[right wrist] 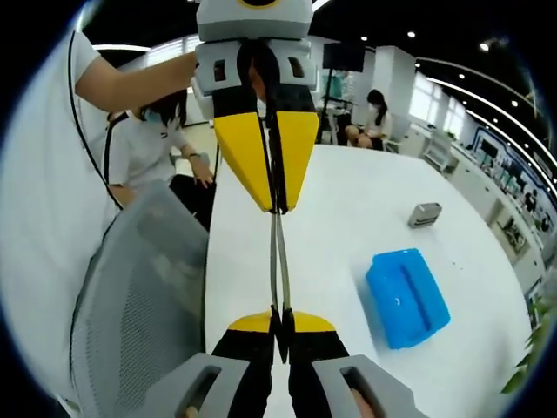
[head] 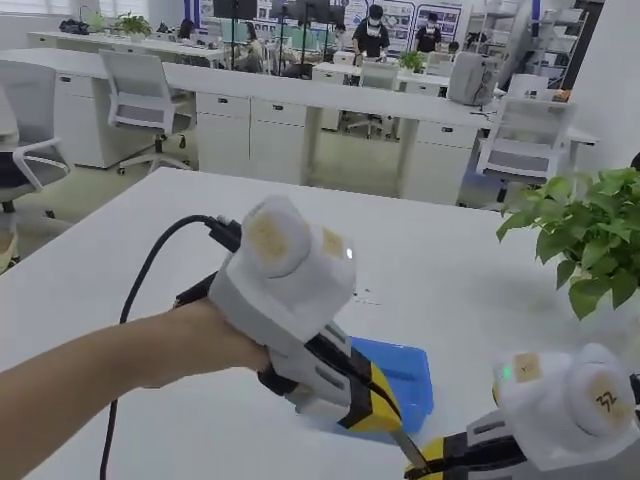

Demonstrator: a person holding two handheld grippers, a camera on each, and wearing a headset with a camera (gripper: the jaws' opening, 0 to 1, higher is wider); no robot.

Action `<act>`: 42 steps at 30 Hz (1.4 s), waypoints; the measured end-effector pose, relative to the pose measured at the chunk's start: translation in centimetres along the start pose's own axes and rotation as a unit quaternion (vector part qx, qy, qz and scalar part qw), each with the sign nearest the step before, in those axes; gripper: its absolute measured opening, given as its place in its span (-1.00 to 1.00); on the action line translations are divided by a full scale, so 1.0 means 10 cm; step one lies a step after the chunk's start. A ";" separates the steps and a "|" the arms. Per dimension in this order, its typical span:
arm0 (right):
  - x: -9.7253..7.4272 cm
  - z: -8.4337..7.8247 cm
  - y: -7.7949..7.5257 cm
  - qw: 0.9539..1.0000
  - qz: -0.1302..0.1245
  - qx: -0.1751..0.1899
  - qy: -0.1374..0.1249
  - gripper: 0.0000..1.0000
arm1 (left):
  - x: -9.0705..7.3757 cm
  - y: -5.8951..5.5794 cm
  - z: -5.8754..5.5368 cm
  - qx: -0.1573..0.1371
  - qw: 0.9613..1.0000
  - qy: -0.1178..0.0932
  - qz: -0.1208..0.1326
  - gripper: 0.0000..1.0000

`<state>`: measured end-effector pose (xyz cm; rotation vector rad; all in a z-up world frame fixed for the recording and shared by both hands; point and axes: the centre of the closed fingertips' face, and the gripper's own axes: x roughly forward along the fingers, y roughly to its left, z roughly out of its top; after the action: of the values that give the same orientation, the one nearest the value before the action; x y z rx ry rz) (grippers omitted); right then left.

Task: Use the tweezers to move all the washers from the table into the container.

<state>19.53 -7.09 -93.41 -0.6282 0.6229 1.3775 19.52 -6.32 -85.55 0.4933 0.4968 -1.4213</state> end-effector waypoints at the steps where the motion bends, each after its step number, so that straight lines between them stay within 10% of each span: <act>1: 0.01 -0.01 -0.01 1.000 0.002 -0.001 0.005 -0.98 | 0.01 0.02 -0.03 0.006 1.000 0.005 0.006 -1.00; 6: 0.03 -0.05 -0.02 0.999 0.005 -0.022 0.026 -0.98 | 0.01 0.03 -0.13 -0.016 1.000 0.020 0.007 -1.00; 10: 0.05 -0.06 -0.02 0.998 0.014 -0.038 0.040 -0.98 | 0.05 0.01 -0.34 0.002 0.997 0.075 0.005 -1.00; 15: 0.05 -0.12 -0.06 0.994 0.014 -0.077 0.071 -0.98 | 0.13 0.01 -0.41 -0.020 0.998 0.066 0.004 -1.00; 28: 0.18 -0.17 -0.18 0.991 0.006 -0.104 0.080 -0.96 | 0.26 0.07 -0.83 -0.037 0.992 0.124 0.010 -1.00; 42: 0.75 -0.76 -0.25 0.988 0.023 -0.043 0.144 -0.90 | 0.77 0.26 -1.53 -0.037 0.979 0.196 0.030 -1.00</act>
<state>22.43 -7.68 -104.00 -0.8978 0.8153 1.3737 22.28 -3.15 -102.37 0.7283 0.8410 -1.2448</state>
